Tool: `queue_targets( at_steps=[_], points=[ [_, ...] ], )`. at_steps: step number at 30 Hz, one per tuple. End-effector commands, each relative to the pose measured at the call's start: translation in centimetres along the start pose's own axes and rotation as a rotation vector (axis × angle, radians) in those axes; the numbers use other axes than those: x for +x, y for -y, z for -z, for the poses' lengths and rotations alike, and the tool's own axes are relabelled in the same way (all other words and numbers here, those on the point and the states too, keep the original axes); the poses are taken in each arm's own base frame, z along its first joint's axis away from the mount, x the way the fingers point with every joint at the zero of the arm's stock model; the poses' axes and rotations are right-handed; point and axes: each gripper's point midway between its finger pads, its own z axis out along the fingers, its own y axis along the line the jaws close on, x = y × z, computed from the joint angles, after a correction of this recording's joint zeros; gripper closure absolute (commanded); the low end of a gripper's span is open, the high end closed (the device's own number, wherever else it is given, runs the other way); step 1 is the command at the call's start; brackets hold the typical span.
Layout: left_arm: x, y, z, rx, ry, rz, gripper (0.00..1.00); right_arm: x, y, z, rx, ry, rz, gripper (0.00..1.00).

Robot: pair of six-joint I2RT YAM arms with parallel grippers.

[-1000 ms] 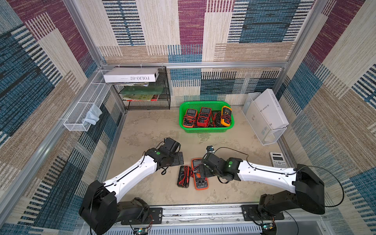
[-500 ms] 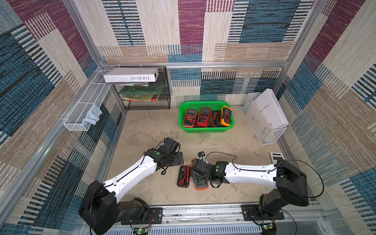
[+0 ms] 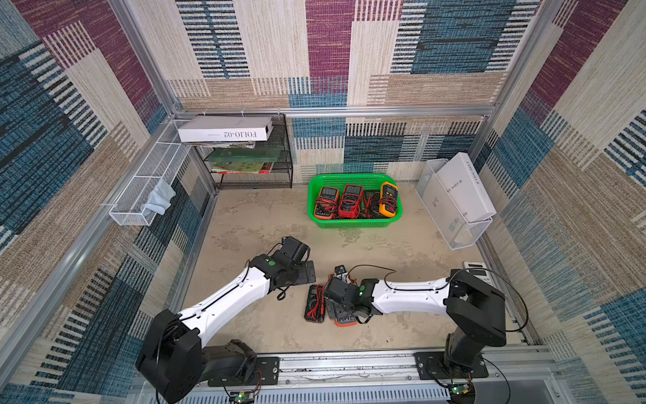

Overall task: Put the multimeter into the basket
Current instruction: Pick up the multimeter from the center of the board, then place the multimeter in the basket.

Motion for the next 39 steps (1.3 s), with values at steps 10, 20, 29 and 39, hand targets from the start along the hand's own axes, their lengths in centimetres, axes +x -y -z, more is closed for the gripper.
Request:
queue_targets(
  at_steps=[10,20,29,39],
  points=[
    [-2.3,1.5,1.5,0.039,0.056,-0.008,0.00,-1.1,2.7,1.6,0.026,0.023,-0.030,0.39],
    [-4.7,3.4,2.3,0.071,0.085,-0.039,0.00,-9.2,6.8,6.3,0.001,0.191,-0.118,0.43],
    [-6.0,4.9,2.5,0.105,0.086,-0.069,0.00,-22.0,11.7,11.4,-0.004,0.409,-0.195,0.43],
    [-5.7,4.9,2.4,0.105,0.066,-0.079,0.00,-33.7,16.6,11.3,0.025,0.504,-0.231,0.42]
  ],
)
